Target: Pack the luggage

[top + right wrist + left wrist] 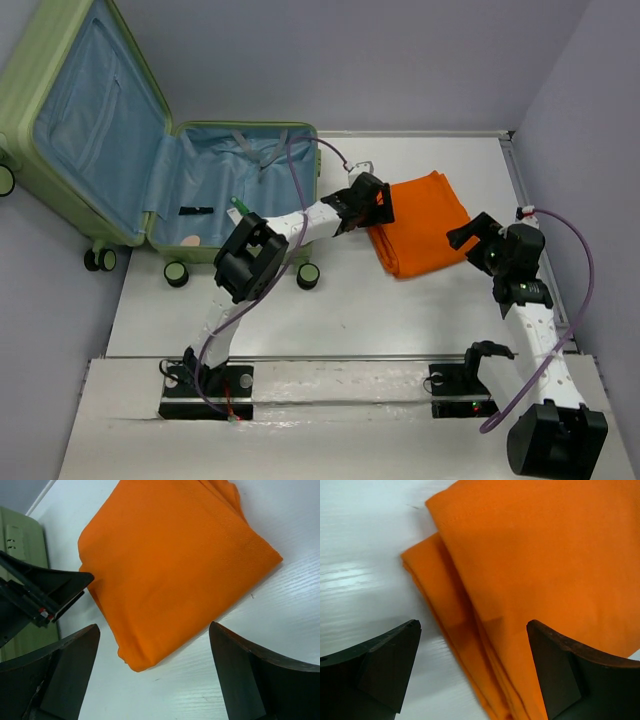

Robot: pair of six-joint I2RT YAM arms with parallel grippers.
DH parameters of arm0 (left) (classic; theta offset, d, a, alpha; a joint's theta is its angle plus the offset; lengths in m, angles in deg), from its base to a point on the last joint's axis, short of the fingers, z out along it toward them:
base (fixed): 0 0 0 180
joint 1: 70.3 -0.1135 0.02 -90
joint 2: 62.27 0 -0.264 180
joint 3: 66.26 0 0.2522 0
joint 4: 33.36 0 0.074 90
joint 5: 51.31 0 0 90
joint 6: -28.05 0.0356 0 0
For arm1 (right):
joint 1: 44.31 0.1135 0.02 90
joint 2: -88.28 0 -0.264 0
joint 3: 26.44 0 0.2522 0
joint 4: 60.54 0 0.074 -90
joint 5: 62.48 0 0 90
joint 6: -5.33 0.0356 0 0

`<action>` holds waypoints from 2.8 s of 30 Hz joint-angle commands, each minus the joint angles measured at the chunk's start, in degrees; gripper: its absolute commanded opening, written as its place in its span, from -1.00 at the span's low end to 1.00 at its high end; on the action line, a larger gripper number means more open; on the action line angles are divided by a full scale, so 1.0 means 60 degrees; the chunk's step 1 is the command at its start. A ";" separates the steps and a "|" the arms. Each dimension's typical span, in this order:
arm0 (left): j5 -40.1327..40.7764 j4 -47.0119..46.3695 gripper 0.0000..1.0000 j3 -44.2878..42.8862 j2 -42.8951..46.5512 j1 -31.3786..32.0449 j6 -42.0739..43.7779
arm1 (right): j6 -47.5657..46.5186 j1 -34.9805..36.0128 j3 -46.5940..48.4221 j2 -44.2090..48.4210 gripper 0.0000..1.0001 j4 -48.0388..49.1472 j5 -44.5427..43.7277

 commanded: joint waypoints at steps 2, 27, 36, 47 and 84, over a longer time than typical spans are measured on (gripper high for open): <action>-0.0912 -0.0961 0.98 -0.0508 -0.0575 -0.0122 -0.0519 | -0.0171 -0.0060 -0.0033 0.0134 0.92 0.0565 0.0711; -0.0547 -0.1664 -0.69 -0.1257 -0.2159 -0.0591 -0.0022 | 0.0255 -0.1950 0.0142 -0.2735 1.00 0.1620 -0.2040; -0.1074 -0.1694 -0.88 -0.1622 -0.2012 -0.1060 0.1587 | 0.0005 -0.2184 0.1049 -0.5881 1.00 0.2058 0.0854; -0.1777 -0.1650 -0.88 -0.2048 -0.2408 -0.1075 0.1912 | 0.0619 -0.1628 0.0963 -0.8300 0.98 0.4065 0.4166; -0.4253 -0.0612 -0.89 -0.3278 0.2468 -0.2991 0.1106 | 0.3257 0.1709 0.3875 -0.5358 -0.86 0.6190 0.4857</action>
